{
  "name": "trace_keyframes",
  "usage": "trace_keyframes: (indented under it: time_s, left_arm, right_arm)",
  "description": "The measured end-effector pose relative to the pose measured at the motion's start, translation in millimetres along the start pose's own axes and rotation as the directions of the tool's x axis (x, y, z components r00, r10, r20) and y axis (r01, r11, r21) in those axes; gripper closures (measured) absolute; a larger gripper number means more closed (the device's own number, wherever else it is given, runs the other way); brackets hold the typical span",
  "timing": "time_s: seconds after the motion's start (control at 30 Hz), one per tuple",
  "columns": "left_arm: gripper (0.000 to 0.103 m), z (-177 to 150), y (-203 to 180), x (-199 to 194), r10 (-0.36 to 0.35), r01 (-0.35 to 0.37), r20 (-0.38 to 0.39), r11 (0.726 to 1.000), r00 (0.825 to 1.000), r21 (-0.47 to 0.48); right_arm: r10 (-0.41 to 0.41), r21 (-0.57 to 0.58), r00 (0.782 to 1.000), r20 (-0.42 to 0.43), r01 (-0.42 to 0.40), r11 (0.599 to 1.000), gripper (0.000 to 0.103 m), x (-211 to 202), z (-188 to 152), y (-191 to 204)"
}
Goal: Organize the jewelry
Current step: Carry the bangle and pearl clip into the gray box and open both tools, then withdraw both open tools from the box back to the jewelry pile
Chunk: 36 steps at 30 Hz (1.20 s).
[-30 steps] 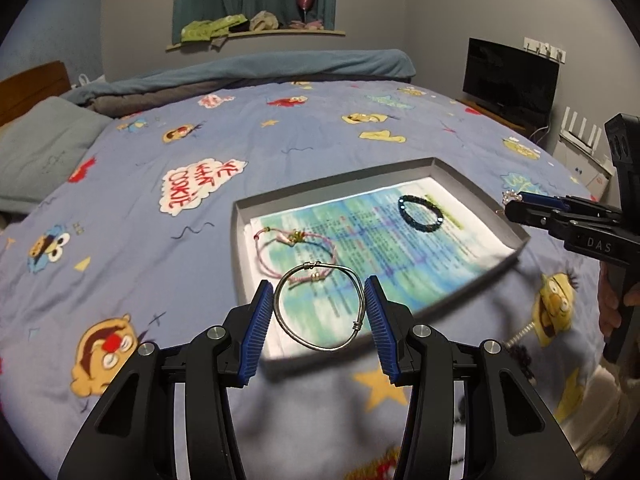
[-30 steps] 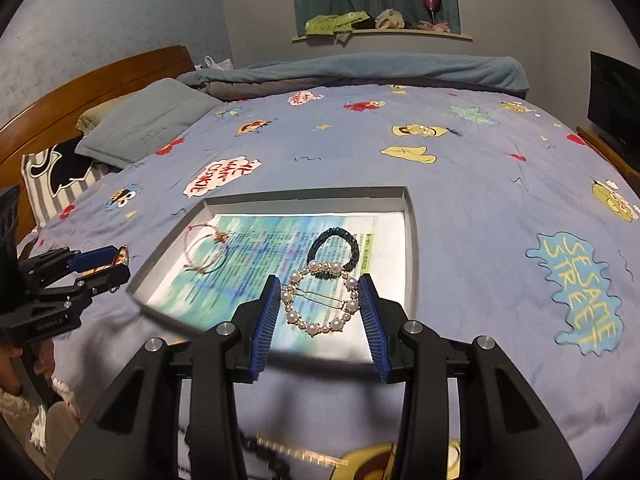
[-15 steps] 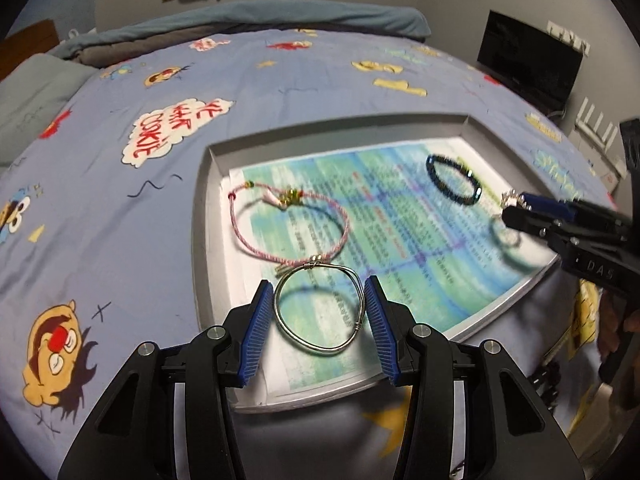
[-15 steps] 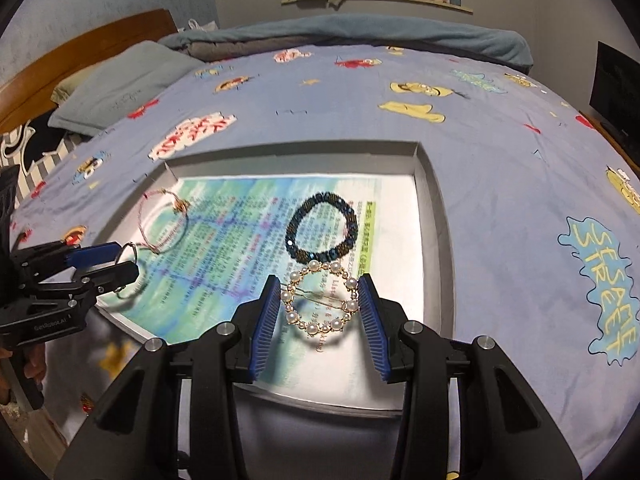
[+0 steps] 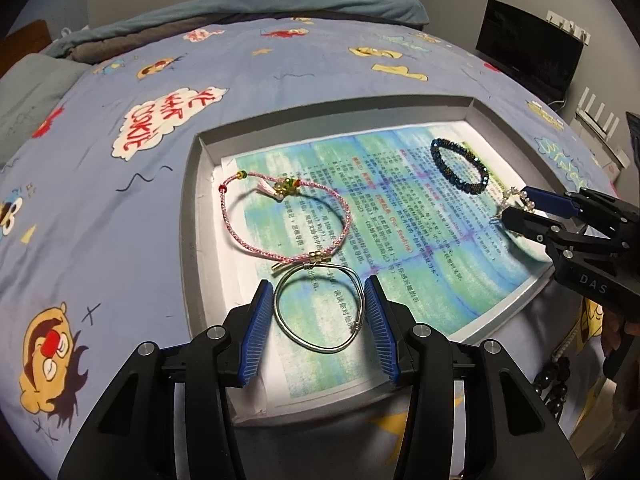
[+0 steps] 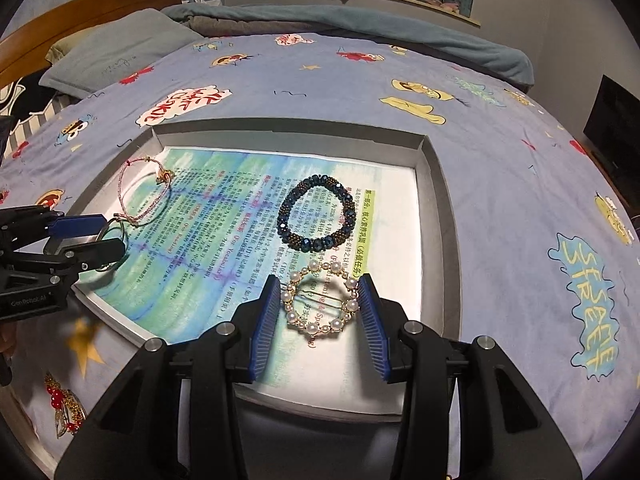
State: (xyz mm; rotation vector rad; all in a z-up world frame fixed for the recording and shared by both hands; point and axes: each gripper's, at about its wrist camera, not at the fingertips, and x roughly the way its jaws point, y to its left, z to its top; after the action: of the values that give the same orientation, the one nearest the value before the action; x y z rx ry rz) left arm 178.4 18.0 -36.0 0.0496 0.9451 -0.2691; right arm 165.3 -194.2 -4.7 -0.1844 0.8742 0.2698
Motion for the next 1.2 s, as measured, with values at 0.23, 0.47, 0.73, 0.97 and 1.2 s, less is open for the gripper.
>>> trace_keyframes:
  time_s: [0.23,0.47,0.73,0.97,1.2]
  left_arm:
    - [0.054,0.2,-2.6,4.9,0.037,-0.037,-0.004,0.999,0.999,0.022]
    - [0.054,1.0,-2.7,4.8,0.039,-0.038,-0.002,0.999,0.999,0.025]
    - [0.053,0.6,-2.5,4.7,0.035,-0.035,0.000,0.999,0.999,0.030]
    - [0.052,1.3,-3.1,3.9,0.033,-0.033,0.009,0.999,0.999,0.033]
    - [0.039,1.5,-5.8,-3.1,0.033,-0.034,0.035,0.999,0.999,0.017]
  right_arm:
    - [-0.001,-0.010,1.000,-0.010,0.001,1.000,0.062,1.6,0.6,1.8]
    - [0.003,-0.004,1.000,-0.015,-0.003,1.000,0.062,2.6,0.6,0.7]
    - [0.002,-0.004,1.000,-0.017,-0.002,1.000,0.062,2.4,0.6,0.4]
    - [0.001,-0.005,1.000,-0.019,-0.001,1.000,0.061,2.5,0.9,0.3]
    - [0.001,-0.010,1.000,-0.003,-0.001,1.000,0.048,-6.6,0.3,1.0]
